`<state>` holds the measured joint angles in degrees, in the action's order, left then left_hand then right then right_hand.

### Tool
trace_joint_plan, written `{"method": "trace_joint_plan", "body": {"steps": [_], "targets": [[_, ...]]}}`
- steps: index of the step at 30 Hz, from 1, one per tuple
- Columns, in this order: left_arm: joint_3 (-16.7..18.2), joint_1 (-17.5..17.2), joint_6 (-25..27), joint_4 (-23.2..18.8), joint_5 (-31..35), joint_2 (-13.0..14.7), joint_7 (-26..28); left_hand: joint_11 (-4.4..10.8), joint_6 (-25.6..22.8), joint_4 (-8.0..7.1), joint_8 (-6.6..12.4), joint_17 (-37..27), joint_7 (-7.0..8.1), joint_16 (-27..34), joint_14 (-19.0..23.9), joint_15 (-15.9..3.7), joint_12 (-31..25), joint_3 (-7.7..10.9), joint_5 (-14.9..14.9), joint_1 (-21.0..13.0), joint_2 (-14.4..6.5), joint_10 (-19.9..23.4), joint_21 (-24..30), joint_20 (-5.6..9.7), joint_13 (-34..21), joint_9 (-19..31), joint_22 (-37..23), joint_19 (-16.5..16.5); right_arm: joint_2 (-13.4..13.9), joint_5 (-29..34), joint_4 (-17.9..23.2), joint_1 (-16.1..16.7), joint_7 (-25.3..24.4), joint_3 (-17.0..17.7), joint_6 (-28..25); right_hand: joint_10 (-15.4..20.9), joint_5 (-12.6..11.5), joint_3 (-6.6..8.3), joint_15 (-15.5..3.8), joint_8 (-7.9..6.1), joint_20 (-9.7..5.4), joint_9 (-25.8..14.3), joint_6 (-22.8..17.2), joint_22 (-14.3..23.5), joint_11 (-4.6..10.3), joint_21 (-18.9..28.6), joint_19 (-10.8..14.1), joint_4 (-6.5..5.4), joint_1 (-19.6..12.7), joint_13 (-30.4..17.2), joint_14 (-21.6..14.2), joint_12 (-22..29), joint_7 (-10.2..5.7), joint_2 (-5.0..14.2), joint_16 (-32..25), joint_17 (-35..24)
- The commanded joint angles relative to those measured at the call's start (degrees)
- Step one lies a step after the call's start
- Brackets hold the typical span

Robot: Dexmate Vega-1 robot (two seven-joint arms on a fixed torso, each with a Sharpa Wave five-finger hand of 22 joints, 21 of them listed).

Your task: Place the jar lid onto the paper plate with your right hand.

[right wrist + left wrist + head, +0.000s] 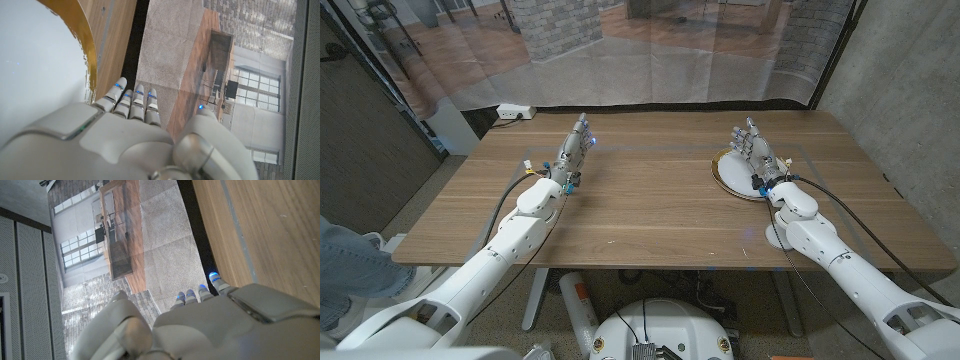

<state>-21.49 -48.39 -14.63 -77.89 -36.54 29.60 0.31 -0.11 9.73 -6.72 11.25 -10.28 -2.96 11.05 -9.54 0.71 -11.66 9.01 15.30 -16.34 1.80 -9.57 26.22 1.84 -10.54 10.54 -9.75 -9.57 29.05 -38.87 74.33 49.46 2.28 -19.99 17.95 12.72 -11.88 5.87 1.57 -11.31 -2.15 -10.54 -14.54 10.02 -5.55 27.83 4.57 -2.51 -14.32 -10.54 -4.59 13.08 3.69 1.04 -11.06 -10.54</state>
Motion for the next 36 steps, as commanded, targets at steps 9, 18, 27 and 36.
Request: {"method": "trace_joint_plan", "body": {"steps": [9, 18, 27, 36], "targets": [[-0.6, 0.2, 2.2, -2.2, 0.9, 1.0, 1.0, -0.29, 1.2, 0.23, 0.25, -0.2, -0.15, 0.2, -5.9, 0.03, -0.3, 0.39, 0.2, -0.8, -0.5, -3.0, -0.5, 2.25, -0.2, 0.2, -0.2, -14.2, 3.1, 1.8, 4.9, 2.9, -1.7, 1.4, 1.6, 0.9, -0.1, 1.33, -0.45, -0.24, -1.91, -0.2, -0.5, 0.1, 1.04, -0.5, 1.0, 1.26, -2.6, -0.2, -1.5, 0.3, -0.40, 1.26, -0.5, -0.1], [-0.6, 0.1, 2.5, -2.2, 0.9, 1.2, 0.9, -0.39, 1.0, 0.33, 0.30, -0.2, -0.14, 0.2, -5.8, 0.10, -0.4, 0.45, 0.2, -1.0, -0.7, -2.9, -0.7, 2.09, -0.2, 0.2, -0.3, -14.0, 5.0, 2.7, 8.3, 5.4, -3.3, 2.7, 2.3, 1.3, 0.1, 1.69, -0.55, -0.32, -1.83, -0.2, -0.8, 0.1, 1.23, -0.8, 1.3, 2.13, -3.9, -0.2, -2.1, 0.3, -0.38, 1.27, -0.6, 0.0], [-0.4, 0.1, 2.4, -2.4, 0.9, 1.6, 0.8, -0.52, 0.7, 0.46, 0.34, -0.2, -0.53, 0.3, -5.7, 0.27, -0.4, 0.48, 0.1, -1.2, -1.0, -2.6, -1.0, 2.30, -0.2, 0.2, -0.3, -13.8, 5.9, 3.3, 10.7, 7.6, -4.2, 3.4, 2.9, 1.3, 0.2, 1.83, -0.64, -0.28, -1.73, -0.2, -0.8, 0.1, 1.25, -1.0, 1.7, 2.69, -4.6, -0.2, -2.4, 0.3, -0.40, 1.13, -0.5, 0.1], [-0.3, 0.4, 2.4, -1.8, 0.8, 1.6, 0.5, -0.36, 0.5, 0.53, 0.38, -0.2, -0.36, 0.3, -5.6, 0.28, -0.5, 0.49, 0.0, -1.4, -1.1, -2.4, -1.2, 1.87, -0.2, 0.2, -0.3, -13.8, 6.7, 3.8, 13.1, 9.6, -5.3, 4.3, 3.5, 1.4, 0.3, 1.92, -0.48, -0.22, -1.52, -0.2, -0.8, 0.1, 1.22, -1.1, 1.8, 3.09, -5.1, -0.2, -2.6, 0.2, -0.51, 1.04, -0.5, 0.1]]}}
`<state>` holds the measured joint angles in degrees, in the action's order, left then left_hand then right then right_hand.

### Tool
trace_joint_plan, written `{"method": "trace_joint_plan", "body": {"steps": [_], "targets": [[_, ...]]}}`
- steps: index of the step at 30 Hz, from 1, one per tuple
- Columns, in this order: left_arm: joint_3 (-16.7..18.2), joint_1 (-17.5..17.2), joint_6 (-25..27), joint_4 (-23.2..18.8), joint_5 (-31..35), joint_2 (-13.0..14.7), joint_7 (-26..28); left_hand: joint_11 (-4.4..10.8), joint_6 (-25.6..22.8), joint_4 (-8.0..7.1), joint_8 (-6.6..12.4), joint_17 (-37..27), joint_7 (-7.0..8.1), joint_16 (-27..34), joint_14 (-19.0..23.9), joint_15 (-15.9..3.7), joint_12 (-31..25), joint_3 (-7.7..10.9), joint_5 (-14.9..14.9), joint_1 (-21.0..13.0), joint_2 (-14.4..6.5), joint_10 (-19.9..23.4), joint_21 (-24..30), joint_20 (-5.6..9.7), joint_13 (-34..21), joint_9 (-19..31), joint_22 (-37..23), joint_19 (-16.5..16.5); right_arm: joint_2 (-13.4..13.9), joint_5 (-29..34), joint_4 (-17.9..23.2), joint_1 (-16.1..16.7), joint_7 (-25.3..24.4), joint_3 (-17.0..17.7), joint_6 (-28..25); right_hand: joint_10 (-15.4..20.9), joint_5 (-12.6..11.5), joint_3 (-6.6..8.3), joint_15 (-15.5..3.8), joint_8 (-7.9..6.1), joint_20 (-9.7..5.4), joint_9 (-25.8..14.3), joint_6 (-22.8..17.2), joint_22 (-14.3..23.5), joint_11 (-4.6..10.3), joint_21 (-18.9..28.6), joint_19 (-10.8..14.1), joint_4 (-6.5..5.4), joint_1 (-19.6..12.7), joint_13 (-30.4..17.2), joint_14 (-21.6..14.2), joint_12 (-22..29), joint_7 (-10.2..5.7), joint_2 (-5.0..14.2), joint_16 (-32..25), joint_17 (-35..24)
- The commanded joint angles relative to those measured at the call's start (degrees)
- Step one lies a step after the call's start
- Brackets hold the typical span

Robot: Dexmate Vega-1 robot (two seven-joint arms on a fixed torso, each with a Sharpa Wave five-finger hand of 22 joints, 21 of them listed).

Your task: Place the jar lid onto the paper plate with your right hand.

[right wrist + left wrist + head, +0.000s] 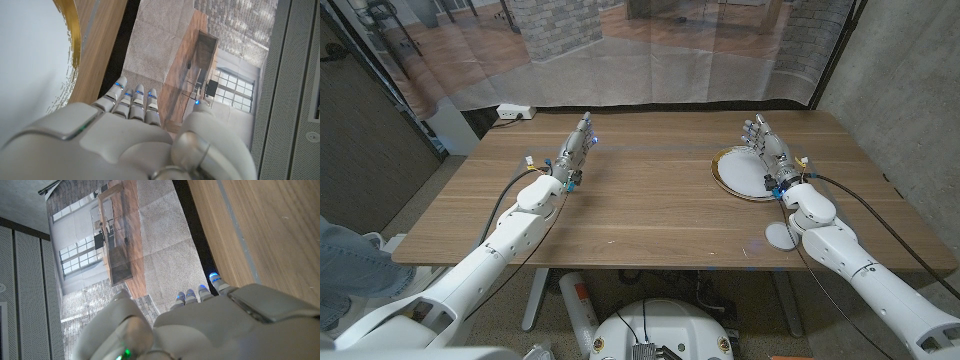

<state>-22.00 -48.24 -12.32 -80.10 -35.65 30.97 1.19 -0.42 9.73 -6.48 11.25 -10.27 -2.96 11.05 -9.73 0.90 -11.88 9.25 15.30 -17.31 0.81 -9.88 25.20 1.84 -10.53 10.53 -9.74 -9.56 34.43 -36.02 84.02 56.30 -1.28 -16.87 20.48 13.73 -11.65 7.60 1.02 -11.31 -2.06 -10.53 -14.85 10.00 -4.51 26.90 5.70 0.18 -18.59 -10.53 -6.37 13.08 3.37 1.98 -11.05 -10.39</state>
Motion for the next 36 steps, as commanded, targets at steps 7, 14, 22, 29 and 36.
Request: {"method": "trace_joint_plan", "body": {"steps": [7, 14, 22, 29, 36], "targets": [[0.2, 0.3, 0.1, 0.5, -0.1, 0.3, -0.6, -0.13, 0.5, 0.36, 0.37, -0.2, -0.55, 0.2, -5.4, 0.17, -0.2, 0.28, -0.1, -0.5, -0.3, -2.1, -0.4, 2.27, -0.2, 0.2, -0.3, -13.7, 2.3, 1.5, 5.3, 4.0, -2.5, 1.7, 0.4, 0.2, 0.2, 0.22, 0.11, -0.18, -1.55, -0.3, -0.4, 0.2, 0.20, -0.4, 0.8, 0.59, -1.0, -0.2, -0.9, 0.1, -0.25, 0.05, -0.5, -0.1], [0.2, 0.0, 0.1, 0.2, -0.1, 0.5, -0.5, -0.18, 0.4, 0.43, 0.38, -0.2, -0.55, 0.2, -5.3, 0.10, -0.2, 0.30, -0.2, -0.7, -0.4, -2.0, -0.6, 2.26, -0.2, 0.2, -0.3, -13.7, 2.8, 2.0, 5.8, 4.5, -2.3, 2.0, 0.9, 0.2, 0.3, 0.21, 0.33, -0.15, -1.52, -0.3, -0.4, 0.2, 0.19, -0.6, 0.8, 0.67, -1.0, -0.2, -0.9, 0.1, -0.49, 0.04, -0.4, -0.2], [0.3, -0.5, 0.3, -0.9, 0.1, 0.9, -0.1, -0.20, 0.3, 0.53, 0.37, -0.2, -0.47, 0.2, -5.2, 0.08, -0.2, 0.34, -0.3, -0.8, -0.7, -1.9, -0.8, 2.19, -0.2, 0.2, -0.3, -13.6, 3.9, 3.0, 7.1, 5.8, -2.9, 2.8, 1.3, 0.2, 0.3, 0.25, 0.33, -0.12, -1.44, -0.3, -0.4, 0.2, 0.17, -0.8, 0.8, 0.74, -1.1, -0.2, -0.8, 0.0, -0.65, 0.14, -0.4, -0.2], [0.2, -0.5, 1.3, -1.7, 0.5, 1.0, 1.0, -0.84, -0.9, 0.77, 0.69, -0.2, -1.03, 0.5, -4.2, 0.54, -0.5, 0.40, -0.5, -1.2, -1.0, -0.8, -1.0, 3.69, -0.1, 0.2, -0.3, -12.5, 4.5, 3.6, 7.8, 7.2, -4.0, 3.8, 1.5, 0.4, 0.5, 0.26, 0.15, -0.11, -1.45, -0.3, -0.4, 0.2, 0.23, -0.9, 1.2, 0.77, -1.1, -0.3, -2.0, 0.1, -0.83, 0.30, -0.8, -0.3], [0.0, -0.4, 1.8, -2.1, 0.6, 1.1, 1.0, -0.97, -1.5, 0.91, 0.84, -0.2, -1.08, 0.6, -3.8, 0.59, -0.6, 0.41, -0.6, -1.4, -1.1, -0.2, -1.1, 4.01, -0.1, 0.2, -0.3, -12.0, 4.7, 3.8, 7.7, 8.2, -3.7, 4.5, 2.9, 0.3, 0.5, 0.37, -0.09, -0.08, -1.75, -0.3, -0.4, 0.2, 0.35, -0.9, 1.7, 0.91, -1.3, -0.3, -2.1, 0.0, -0.97, 0.46, -0.8, -0.4]]}}
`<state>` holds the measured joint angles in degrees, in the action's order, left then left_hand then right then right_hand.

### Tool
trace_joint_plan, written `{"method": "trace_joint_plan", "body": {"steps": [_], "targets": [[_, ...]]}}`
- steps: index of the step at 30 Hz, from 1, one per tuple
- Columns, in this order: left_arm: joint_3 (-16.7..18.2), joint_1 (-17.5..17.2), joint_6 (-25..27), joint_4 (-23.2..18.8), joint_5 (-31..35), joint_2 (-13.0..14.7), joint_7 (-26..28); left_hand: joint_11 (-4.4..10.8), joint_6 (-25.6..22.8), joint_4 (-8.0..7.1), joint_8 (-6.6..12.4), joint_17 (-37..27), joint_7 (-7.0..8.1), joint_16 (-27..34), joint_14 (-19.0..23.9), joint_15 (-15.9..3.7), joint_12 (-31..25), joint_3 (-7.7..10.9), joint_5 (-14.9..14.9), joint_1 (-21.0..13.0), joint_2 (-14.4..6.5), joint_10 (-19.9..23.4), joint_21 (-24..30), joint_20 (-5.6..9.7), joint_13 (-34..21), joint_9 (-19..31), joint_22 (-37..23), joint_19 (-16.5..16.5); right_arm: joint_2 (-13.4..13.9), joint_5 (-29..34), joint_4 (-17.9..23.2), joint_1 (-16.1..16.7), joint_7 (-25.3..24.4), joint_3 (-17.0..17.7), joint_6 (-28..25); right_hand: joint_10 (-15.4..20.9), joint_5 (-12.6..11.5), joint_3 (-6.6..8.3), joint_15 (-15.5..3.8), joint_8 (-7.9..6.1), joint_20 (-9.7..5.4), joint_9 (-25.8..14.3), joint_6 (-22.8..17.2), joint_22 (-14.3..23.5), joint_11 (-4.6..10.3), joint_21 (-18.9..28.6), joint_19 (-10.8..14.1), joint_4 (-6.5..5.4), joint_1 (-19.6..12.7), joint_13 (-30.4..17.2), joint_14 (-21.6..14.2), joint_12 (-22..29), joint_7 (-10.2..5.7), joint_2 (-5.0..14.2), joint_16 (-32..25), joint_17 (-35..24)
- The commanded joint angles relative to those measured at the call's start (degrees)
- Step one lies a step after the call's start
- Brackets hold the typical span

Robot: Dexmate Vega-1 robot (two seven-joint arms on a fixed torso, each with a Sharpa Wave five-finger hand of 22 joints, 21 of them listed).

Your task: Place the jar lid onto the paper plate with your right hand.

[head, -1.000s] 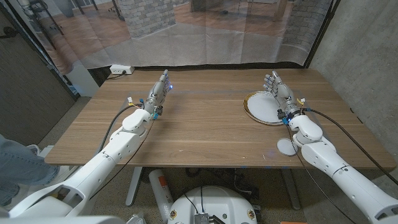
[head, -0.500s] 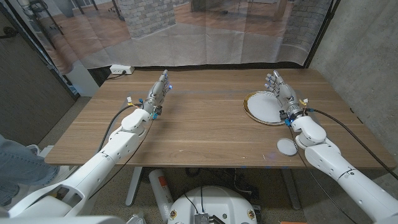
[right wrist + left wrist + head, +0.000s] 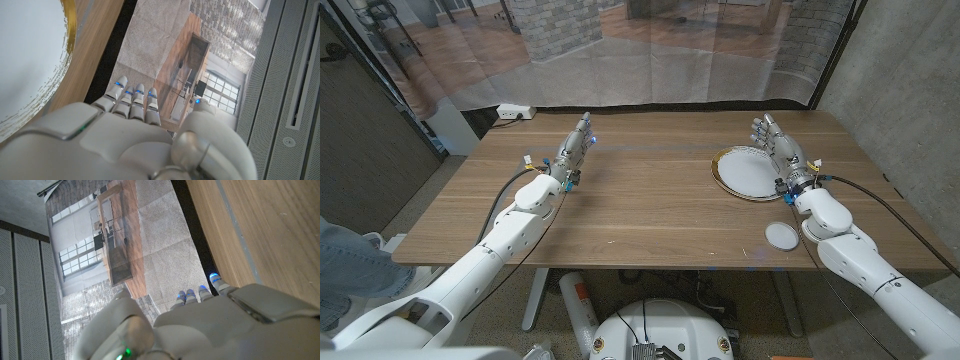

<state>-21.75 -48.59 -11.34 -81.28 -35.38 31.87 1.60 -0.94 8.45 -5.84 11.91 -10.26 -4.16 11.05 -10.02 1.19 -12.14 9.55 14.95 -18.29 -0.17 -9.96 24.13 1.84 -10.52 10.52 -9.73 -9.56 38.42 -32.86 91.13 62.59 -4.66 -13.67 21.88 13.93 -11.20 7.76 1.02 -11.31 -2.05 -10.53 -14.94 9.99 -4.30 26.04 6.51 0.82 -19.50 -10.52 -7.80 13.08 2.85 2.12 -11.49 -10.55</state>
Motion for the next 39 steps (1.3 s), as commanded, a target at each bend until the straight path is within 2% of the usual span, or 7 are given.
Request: {"method": "trace_joint_plan", "body": {"steps": [1, 19, 29, 33, 39], "targets": [[-0.3, 0.0, 0.9, -0.9, 0.3, 0.2, 0.5, -0.43, -0.2, 0.27, 0.17, -0.2, 0.11, 0.6, -3.5, 0.26, -0.3, 0.11, -0.3, -0.5, -0.2, -0.2, 0.0, 4.04, -0.1, 0.2, -0.3, -12.0, 0.7, 0.6, 0.6, 2.0, -0.3, 1.4, 1.6, 0.1, 0.0, 0.23, -0.13, -0.05, -1.79, -0.3, -0.3, 0.2, 0.15, -0.1, 1.0, 0.29, -0.4, -0.3, -0.7, 0.0, -0.47, 0.35, -0.3, -0.2], [0.0, -0.4, 0.9, -1.8, 0.3, 0.7, 0.6, -0.47, -0.2, 0.46, -0.03, -0.2, 0.15, 0.4, -3.6, 0.28, -0.1, 0.09, -0.5, -0.8, -0.4, -0.4, -0.7, 3.34, -0.1, 0.2, -0.3, -12.2, 2.7, 2.2, 2.9, 4.7, -0.9, 3.4, 2.1, -0.4, 0.1, 0.48, -0.05, 0.11, -1.72, -0.3, 0.2, 0.2, 0.27, -0.4, 1.5, 0.62, -0.9, -0.3, -0.6, -0.3, -0.74, 0.68, -0.1, -0.3], [-0.2, -0.1, 0.9, -1.5, 0.2, 0.2, 0.5, -0.20, -0.3, 0.53, -0.06, -0.2, 0.17, 0.3, -3.6, 0.25, -0.1, 0.06, -0.6, -0.9, -0.5, -0.3, -0.9, 3.29, -0.1, 0.2, -0.3, -12.1, 2.9, 3.6, 4.1, 6.9, -2.5, 4.6, 2.5, -0.3, 0.2, 0.52, -0.03, 0.05, -1.63, -0.3, 0.0, 0.2, 0.21, -0.6, 1.5, 0.78, -1.0, -0.3, -0.6, -0.3, -0.90, 0.71, -0.1, -0.3], [-0.3, 0.0, 1.0, -1.6, 0.2, 0.1, 0.6, -0.29, -0.2, 0.57, -0.13, -0.2, 0.17, 0.3, -3.5, 0.17, 0.0, 0.05, -0.7, -0.9, -0.6, -0.2, -1.1, 2.77, -0.1, 0.2, -0.4, -12.1, 2.8, 3.8, 4.1, 7.8, -2.6, 5.1, 3.5, -0.3, 0.2, 0.53, -0.01, 0.05, -1.62, -0.3, 0.0, 0.2, 0.25, -0.7, 1.5, 0.82, -1.1, -0.3, -0.6, -0.3, -0.90, 0.71, -0.1, -0.3], [-0.4, 0.1, 2.0, -2.6, 0.6, 0.6, 1.2, -0.33, -0.7, 0.71, -0.08, -0.2, 0.01, 0.7, -2.0, 0.36, -0.3, -0.02, -0.9, -1.1, -0.7, 0.7, -0.6, 3.14, -0.1, 0.2, -0.4, -9.6, 2.7, 4.0, 4.7, 9.5, -3.3, 6.1, 3.9, -0.2, 0.2, 0.54, -0.01, 0.03, -1.59, -0.3, 0.0, 0.2, 0.26, -0.8, 1.6, 0.91, -1.1, -0.3, -0.7, -0.2, -0.95, 0.71, -0.1, -0.3]]}}
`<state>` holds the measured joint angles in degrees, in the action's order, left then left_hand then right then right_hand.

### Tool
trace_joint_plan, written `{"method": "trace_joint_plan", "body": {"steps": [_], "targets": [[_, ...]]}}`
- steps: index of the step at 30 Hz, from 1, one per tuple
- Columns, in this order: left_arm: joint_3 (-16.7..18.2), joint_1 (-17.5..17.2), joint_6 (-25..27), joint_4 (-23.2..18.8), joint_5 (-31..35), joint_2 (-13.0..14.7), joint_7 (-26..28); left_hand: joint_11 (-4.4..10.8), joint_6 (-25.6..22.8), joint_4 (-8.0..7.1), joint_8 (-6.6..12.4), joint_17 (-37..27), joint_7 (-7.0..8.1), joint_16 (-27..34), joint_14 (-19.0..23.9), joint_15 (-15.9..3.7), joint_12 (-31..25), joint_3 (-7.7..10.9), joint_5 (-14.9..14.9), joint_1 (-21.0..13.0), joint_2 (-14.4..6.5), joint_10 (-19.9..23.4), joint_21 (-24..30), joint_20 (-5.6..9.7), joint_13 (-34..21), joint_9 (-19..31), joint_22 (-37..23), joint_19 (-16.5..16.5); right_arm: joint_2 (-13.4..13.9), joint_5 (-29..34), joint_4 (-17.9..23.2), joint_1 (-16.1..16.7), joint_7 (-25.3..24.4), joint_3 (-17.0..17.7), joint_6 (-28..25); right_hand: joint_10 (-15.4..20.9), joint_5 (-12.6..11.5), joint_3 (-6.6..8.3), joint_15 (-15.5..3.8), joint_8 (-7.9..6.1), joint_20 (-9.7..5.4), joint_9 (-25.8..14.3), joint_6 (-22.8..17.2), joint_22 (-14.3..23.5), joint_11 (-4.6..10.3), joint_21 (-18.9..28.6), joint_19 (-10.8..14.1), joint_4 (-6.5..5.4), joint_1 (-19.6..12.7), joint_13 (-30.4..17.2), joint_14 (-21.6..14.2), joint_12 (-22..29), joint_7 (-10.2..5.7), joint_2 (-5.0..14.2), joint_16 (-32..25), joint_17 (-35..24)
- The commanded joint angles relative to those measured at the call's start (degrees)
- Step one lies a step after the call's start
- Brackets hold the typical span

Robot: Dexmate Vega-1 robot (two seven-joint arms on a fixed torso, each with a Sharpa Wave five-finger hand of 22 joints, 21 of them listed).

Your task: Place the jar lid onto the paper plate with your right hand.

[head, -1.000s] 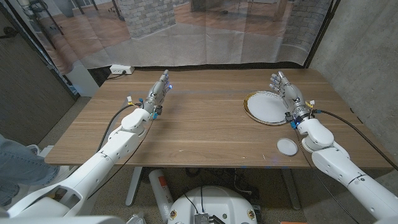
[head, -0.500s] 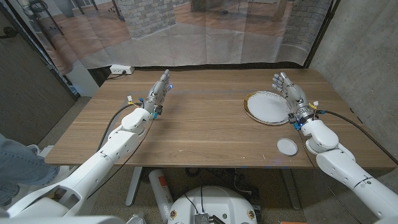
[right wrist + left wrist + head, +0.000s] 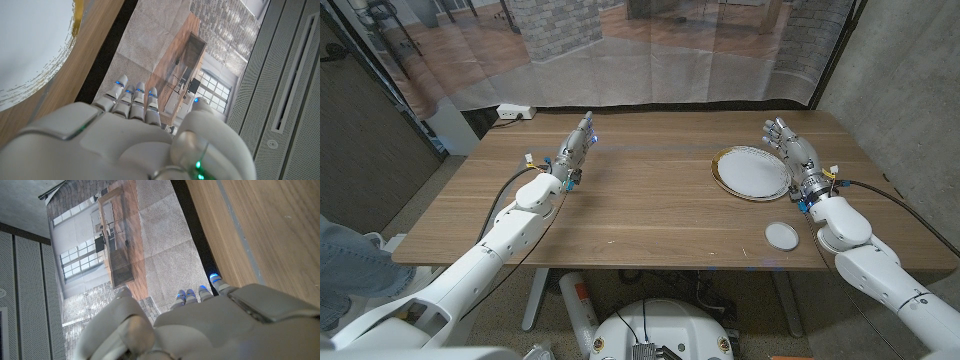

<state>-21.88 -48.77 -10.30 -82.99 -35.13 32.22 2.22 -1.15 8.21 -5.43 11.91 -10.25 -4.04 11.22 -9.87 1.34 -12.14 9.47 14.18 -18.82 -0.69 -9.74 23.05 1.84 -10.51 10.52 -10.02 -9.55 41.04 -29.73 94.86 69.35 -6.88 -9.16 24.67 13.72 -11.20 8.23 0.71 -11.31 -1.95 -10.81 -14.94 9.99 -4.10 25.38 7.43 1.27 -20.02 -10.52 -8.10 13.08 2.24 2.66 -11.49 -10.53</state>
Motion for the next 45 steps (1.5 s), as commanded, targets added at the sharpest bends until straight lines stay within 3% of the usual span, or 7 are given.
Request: {"method": "trace_joint_plan", "body": {"steps": [1, 30, 45], "targets": [[-0.3, 0.3, 1.0, -1.0, 0.4, 0.3, 0.7, -0.13, -0.5, 0.32, -0.08, -0.2, -0.12, 0.6, -2.1, 0.21, -0.3, 0.05, -0.2, -0.6, -0.2, 0.5, 0.4, 3.14, -0.1, 0.2, -0.1, -9.5, 0.2, 0.9, 1.0, 3.0, -1.1, 1.7, 1.2, 0.0, 0.2, 0.08, 0.31, 0.03, -1.70, -0.1, 0.0, 0.2, 0.09, -0.2, 0.7, 0.47, -0.6, -0.3, -0.4, -0.2, -0.35, 0.19, -0.1, -0.3], [-0.5, 1.2, 1.0, -0.4, 0.4, 0.1, -0.2, -0.33, -1.1, 0.54, -0.08, -0.2, -0.27, 0.4, -1.9, 0.26, -0.1, -0.03, -0.5, -0.9, -0.5, 0.8, -0.3, 2.71, -0.1, 0.2, -0.2, -9.6, 1.6, 6.3, 5.8, 9.2, -4.3, 6.0, -0.1, 0.7, 0.3, 0.24, 0.14, -0.09, -1.52, -0.1, -0.3, 0.2, 0.31, -0.7, 1.2, 0.99, -1.2, -0.3, -0.9, 0.0, -0.66, 0.26, -0.1, -0.3], [-0.5, 1.1, 1.2, -0.9, 0.4, 0.4, -0.5, -0.37, -1.5, 0.64, -0.06, -0.3, -0.26, 0.4, -1.5, 0.33, -0.2, -0.09, -0.7, -1.0, -0.6, 1.4, -0.5, 2.73, -0.2, 0.2, -0.2, -9.0, 1.1, 7.4, 7.9, 12.4, -4.7, 8.3, -0.3, 0.8, 0.2, 0.55, 0.19, -0.08, -1.48, -0.1, -0.3, 0.2, 0.27, -1.0, 1.4, 1.35, -1.8, -0.3, -1.0, -0.1, -0.78, 0.61, 0.0, -0.3]]}}
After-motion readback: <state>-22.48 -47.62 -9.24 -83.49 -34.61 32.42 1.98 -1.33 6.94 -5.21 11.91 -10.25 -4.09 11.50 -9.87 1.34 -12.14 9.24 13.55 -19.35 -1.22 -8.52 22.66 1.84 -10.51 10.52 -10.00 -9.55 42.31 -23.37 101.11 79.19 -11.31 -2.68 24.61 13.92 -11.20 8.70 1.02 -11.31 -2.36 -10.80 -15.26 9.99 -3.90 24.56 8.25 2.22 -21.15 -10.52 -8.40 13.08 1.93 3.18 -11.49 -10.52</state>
